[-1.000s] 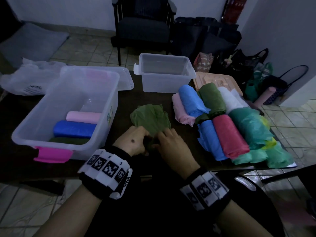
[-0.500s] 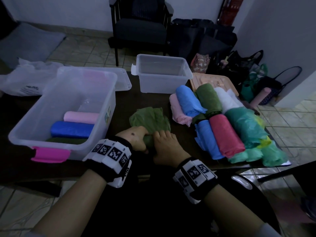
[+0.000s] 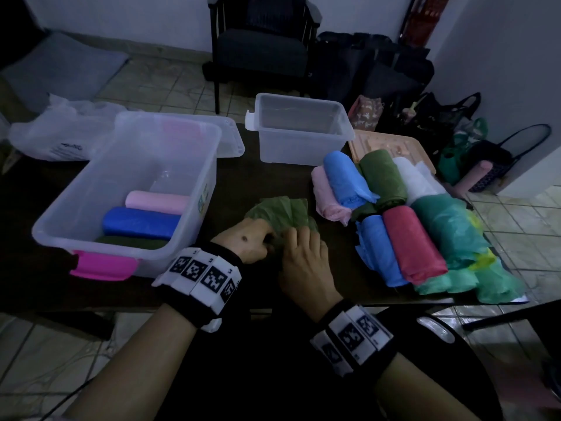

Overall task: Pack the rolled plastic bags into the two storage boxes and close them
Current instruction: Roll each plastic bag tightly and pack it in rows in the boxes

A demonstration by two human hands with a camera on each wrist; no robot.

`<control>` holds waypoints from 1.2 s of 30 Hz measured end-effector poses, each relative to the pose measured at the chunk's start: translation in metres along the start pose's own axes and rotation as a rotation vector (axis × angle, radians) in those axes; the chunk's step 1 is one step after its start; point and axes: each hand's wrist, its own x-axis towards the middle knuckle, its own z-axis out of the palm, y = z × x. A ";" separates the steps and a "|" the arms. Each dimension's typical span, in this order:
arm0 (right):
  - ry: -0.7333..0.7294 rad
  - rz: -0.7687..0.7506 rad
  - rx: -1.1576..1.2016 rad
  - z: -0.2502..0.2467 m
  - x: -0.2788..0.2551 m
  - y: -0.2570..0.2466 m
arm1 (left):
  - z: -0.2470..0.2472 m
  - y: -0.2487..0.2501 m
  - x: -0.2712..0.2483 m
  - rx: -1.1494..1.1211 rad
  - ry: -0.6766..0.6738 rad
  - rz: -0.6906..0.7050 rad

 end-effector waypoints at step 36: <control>-0.671 -0.172 0.177 -0.021 0.065 0.030 | -0.003 -0.012 -0.002 -0.038 0.022 0.047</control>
